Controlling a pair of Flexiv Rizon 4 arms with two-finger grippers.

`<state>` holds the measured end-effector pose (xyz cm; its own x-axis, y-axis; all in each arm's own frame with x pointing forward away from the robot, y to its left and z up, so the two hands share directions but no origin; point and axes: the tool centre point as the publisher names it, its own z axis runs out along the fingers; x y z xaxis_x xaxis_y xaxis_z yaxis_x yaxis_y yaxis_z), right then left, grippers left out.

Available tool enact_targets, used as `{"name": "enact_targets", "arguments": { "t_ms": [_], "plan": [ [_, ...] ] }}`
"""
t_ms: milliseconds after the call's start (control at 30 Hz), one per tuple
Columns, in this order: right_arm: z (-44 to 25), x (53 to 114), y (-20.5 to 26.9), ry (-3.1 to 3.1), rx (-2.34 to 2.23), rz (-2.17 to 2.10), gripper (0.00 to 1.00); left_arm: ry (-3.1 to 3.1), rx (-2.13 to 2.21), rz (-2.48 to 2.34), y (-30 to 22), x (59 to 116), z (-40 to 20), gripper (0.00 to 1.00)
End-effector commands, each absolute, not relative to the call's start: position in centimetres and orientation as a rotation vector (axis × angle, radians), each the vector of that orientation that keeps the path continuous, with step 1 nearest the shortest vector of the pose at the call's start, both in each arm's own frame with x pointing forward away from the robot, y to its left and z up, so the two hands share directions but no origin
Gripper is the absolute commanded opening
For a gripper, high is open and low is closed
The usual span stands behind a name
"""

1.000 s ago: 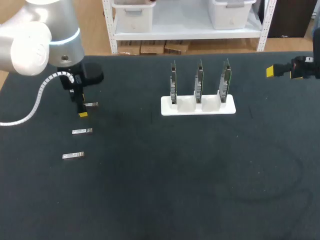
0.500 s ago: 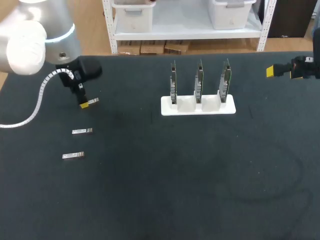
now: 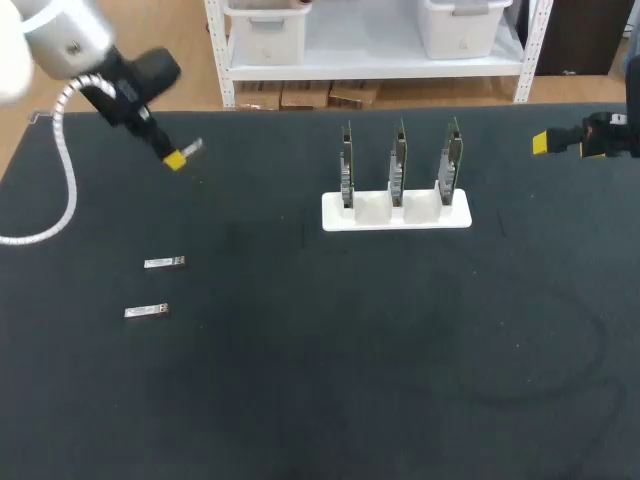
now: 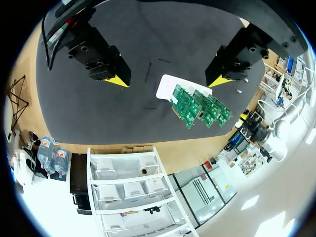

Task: Pick up the optical module with the left hand, and insert it into the network port with the right hand.

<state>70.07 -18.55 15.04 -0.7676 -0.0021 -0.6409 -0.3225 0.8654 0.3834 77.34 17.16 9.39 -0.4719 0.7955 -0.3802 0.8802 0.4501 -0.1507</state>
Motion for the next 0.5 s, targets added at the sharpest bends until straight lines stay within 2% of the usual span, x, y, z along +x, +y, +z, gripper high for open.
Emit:
{"name": "enact_targets", "arguments": {
  "t_ms": [33, 233, 500],
  "plan": [
    [15.1, 70.0, -18.5, 2.376, -0.231, 0.633, 1.00, 2.236, 1.155, -0.829, 17.6, 75.0, 14.5, 0.00],
    [15.1, 70.0, -18.5, 2.376, -0.231, 0.633, 1.00, 2.146, 1.011, -0.913, 16.8, 74.0, 18.8, 0.00],
    [15.1, 70.0, -18.5, 2.376, -0.231, 0.633, 1.00, 2.146, 1.011, -0.913, 16.8, 74.0, 18.8, 0.00]
  ]
}}
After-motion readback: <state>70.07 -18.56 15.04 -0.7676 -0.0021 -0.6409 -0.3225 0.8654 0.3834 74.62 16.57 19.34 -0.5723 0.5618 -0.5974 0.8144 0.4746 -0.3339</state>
